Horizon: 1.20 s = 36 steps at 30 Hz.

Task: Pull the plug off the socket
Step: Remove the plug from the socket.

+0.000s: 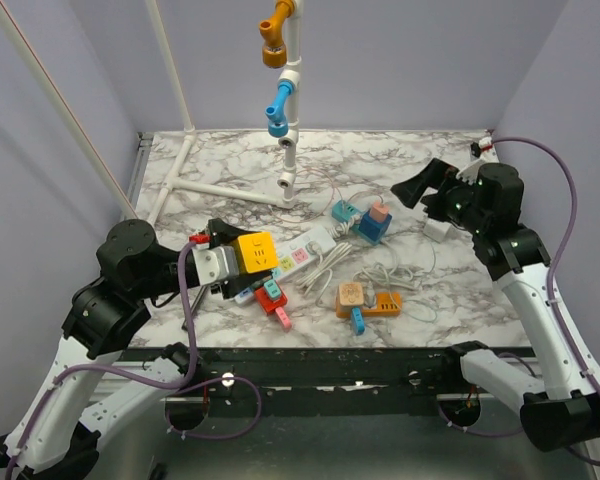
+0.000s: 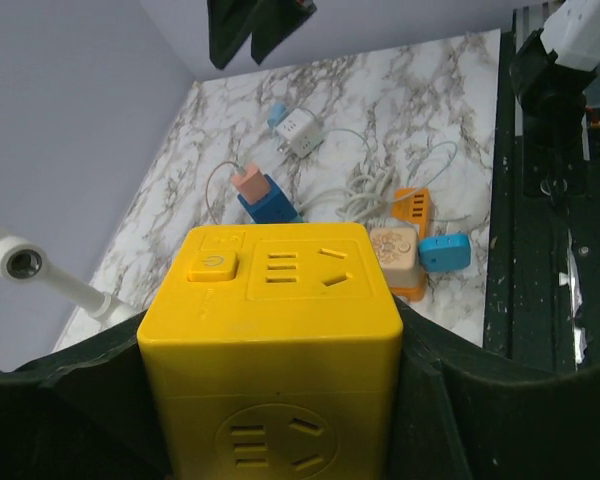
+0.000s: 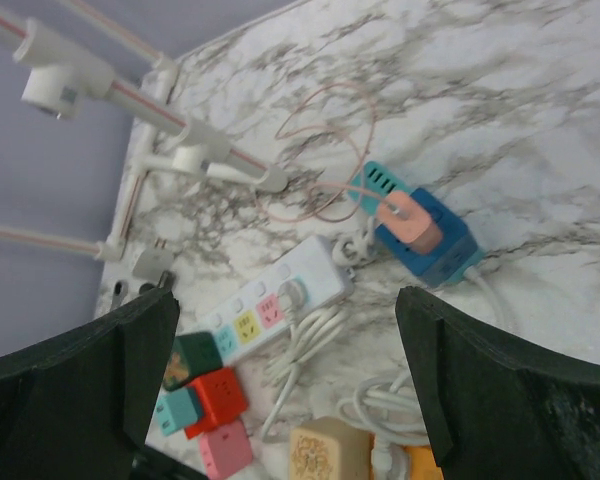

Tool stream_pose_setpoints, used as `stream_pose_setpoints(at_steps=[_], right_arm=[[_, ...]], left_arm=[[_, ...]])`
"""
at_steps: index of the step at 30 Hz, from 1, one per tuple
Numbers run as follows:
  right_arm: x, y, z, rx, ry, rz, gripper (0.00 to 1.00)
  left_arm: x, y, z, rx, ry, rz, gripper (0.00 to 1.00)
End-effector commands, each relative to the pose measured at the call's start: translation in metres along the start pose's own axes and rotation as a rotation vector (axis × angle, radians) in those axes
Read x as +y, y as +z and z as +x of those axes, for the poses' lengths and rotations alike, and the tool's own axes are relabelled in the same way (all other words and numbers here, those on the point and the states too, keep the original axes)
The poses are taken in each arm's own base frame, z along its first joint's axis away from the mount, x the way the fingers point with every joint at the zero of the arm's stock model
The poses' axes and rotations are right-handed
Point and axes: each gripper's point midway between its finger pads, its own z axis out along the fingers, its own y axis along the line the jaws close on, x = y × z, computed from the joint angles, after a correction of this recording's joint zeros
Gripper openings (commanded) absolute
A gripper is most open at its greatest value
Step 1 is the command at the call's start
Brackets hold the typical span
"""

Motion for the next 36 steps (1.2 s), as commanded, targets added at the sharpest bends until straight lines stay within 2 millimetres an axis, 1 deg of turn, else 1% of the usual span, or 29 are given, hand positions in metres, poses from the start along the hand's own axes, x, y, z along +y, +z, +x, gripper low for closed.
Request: stream_pose_setpoints(at_steps=[1, 4, 6, 7, 8, 9, 12, 14, 15, 18, 21, 22, 24, 27, 30, 36], right_arm=[[0.051, -0.009, 0.031, 0.108, -0.053, -0.285, 1.00], [0.077, -0.013, 0.046, 0.094, -0.174, -0.376, 1.00], [0.095, -0.016, 0.063, 0.116, -0.238, -0.496, 1.00], [0.107, -0.020, 0.069, 0.111, -0.257, -0.582, 1.00], [0.114, -0.026, 0.078, 0.110, -0.273, -0.657, 1.00], [0.129, -0.037, 0.076, 0.050, -0.307, -0.765, 1.00], [0.145, -0.064, 0.081, -0.066, -0.379, -0.948, 1.00], [0.156, -0.081, 0.084, -0.097, -0.427, -1.057, 1.00], [0.162, -0.085, 0.086, -0.093, -0.452, -1.094, 1.00], [0.185, -0.095, 0.085, -0.096, -0.493, -1.179, 1.00], [0.216, -0.105, 0.083, -0.118, -0.493, -1.272, 1.00], [0.226, -0.106, 0.086, -0.118, -0.493, -1.293, 1.00], [0.248, -0.115, 0.089, -0.135, -0.501, -1.349, 1.00], [0.274, -0.123, 0.098, -0.145, -0.508, -1.409, 1.00], [0.291, -0.130, 0.102, -0.175, -0.515, -1.443, 1.00], [0.311, -0.145, 0.101, -0.208, -0.471, -1.495, 1.00]], left_arm=[[0.007, -0.004, -0.060, -0.205, 0.030, -0.012, 0.00], [0.015, -0.003, -0.071, -0.242, -0.062, -0.044, 0.00], [0.016, -0.002, -0.079, -0.270, -0.110, -0.034, 0.00], [0.015, -0.002, -0.083, -0.283, -0.134, -0.022, 0.00], [0.014, -0.003, -0.087, -0.300, -0.161, -0.009, 0.00], [0.014, -0.003, -0.091, -0.313, -0.181, 0.003, 0.00], [0.015, -0.006, -0.104, -0.359, -0.267, 0.035, 0.00], [0.014, -0.009, -0.112, -0.387, -0.337, 0.080, 0.00], [0.013, -0.010, -0.114, -0.390, -0.386, 0.116, 0.00], [0.014, -0.008, -0.116, -0.390, -0.469, 0.196, 0.00], [0.013, -0.004, -0.113, -0.385, -0.489, 0.240, 0.00], [0.013, -0.003, -0.112, -0.384, -0.493, 0.249, 0.00], [0.015, -0.001, -0.112, -0.388, -0.502, 0.253, 0.00], [0.015, -0.002, -0.113, -0.399, -0.492, 0.262, 0.00], [0.012, -0.005, -0.116, -0.405, -0.486, 0.278, 0.00], [0.005, -0.011, -0.122, -0.413, -0.467, 0.298, 0.00]])
